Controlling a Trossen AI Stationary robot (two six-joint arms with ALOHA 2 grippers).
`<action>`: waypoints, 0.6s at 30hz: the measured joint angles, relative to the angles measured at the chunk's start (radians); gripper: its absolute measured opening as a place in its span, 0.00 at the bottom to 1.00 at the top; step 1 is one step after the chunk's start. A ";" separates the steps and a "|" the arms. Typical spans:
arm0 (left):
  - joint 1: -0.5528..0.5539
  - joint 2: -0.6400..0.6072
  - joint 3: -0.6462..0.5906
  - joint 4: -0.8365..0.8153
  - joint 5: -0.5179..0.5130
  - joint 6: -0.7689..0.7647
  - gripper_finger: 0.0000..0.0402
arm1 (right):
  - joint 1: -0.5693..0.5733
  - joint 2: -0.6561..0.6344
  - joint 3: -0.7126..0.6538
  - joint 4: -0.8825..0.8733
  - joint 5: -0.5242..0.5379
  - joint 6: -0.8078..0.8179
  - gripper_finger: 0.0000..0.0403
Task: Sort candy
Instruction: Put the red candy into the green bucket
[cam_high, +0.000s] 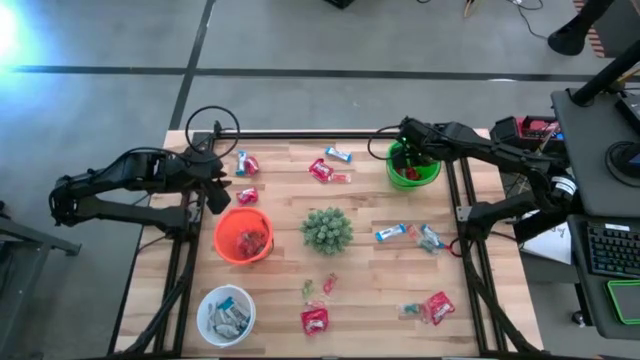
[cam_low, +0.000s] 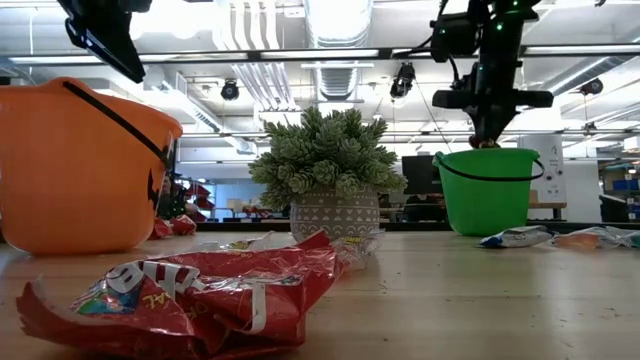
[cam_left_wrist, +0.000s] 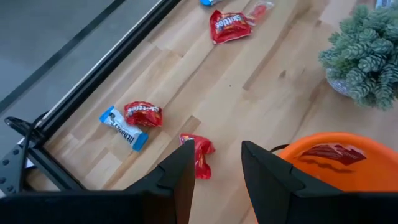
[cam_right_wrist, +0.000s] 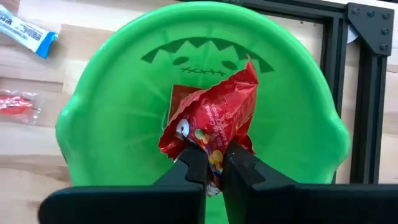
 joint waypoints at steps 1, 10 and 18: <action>0.002 0.000 0.000 0.000 0.000 0.000 0.28 | 0.000 0.000 0.002 -0.003 -0.010 -0.006 0.06; 0.004 -0.001 0.000 0.001 0.000 0.032 0.28 | 0.000 0.000 0.039 -0.005 -0.012 -0.037 0.30; 0.004 -0.002 0.000 -0.010 0.064 0.030 0.28 | 0.000 -0.003 0.046 -0.015 -0.057 -0.041 0.43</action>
